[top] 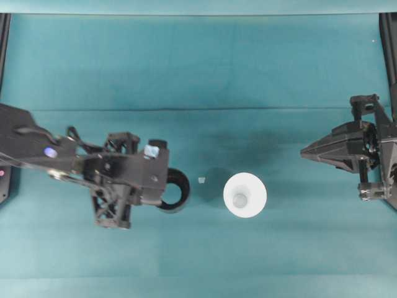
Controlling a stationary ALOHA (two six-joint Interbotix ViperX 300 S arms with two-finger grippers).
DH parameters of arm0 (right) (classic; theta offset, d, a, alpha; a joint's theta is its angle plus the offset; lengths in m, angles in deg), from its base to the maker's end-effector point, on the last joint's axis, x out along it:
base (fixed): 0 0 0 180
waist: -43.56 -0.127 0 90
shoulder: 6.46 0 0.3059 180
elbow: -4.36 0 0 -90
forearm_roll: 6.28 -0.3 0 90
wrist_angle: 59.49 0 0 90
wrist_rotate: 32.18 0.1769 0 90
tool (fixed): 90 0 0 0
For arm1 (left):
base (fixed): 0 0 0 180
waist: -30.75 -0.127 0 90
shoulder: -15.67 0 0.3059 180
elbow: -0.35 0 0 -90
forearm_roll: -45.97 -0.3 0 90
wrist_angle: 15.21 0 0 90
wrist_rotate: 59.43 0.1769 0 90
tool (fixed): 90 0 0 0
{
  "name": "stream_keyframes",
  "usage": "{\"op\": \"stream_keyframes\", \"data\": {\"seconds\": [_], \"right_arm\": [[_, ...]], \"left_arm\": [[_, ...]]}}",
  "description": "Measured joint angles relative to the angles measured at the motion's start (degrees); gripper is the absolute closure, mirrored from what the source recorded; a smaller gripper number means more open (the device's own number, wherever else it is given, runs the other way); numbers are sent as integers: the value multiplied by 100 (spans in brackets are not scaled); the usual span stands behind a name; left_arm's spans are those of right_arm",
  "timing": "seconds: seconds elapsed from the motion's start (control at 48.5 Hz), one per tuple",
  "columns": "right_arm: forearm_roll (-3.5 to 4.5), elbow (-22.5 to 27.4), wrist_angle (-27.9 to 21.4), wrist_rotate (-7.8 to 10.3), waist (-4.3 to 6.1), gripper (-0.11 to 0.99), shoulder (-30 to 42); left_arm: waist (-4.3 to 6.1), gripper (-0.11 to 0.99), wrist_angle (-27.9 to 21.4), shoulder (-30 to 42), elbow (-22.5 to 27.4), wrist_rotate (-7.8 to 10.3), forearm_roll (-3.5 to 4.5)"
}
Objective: Put the paper cup into the moved red handle cup holder.
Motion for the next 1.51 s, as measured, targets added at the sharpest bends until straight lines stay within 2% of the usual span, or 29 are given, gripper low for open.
{"op": "stream_keyframes", "data": {"seconds": [0.083,0.165,0.351,0.516,0.64,0.743,0.805,0.97,1.155,1.32,1.506], "right_arm": [[0,0,-18,0,9,99,0],[0,-9,0,0,9,99,0],[0,-9,0,0,9,99,0],[0,-9,0,0,0,99,0],[0,-9,0,0,0,99,0],[0,-9,0,0,0,99,0],[0,-9,0,9,9,99,0],[0,-9,0,9,0,99,0],[0,-9,-18,9,9,99,0],[0,-9,0,9,9,99,0],[0,-9,0,9,9,99,0]], "left_arm": [[-44,61,-387,-255,88,18,0],[-105,61,-554,-483,123,70,0],[-211,61,-519,-914,123,334,0],[-369,61,-492,-923,141,378,-9],[-378,61,-457,-686,378,378,0],[-439,61,-439,-325,659,378,-9],[-492,61,-439,-79,853,404,0],[-545,61,-439,580,1266,563,0],[-659,61,-378,896,1292,686,-9],[-650,61,-18,1072,1081,694,0],[-659,61,642,1274,756,668,0]]}}
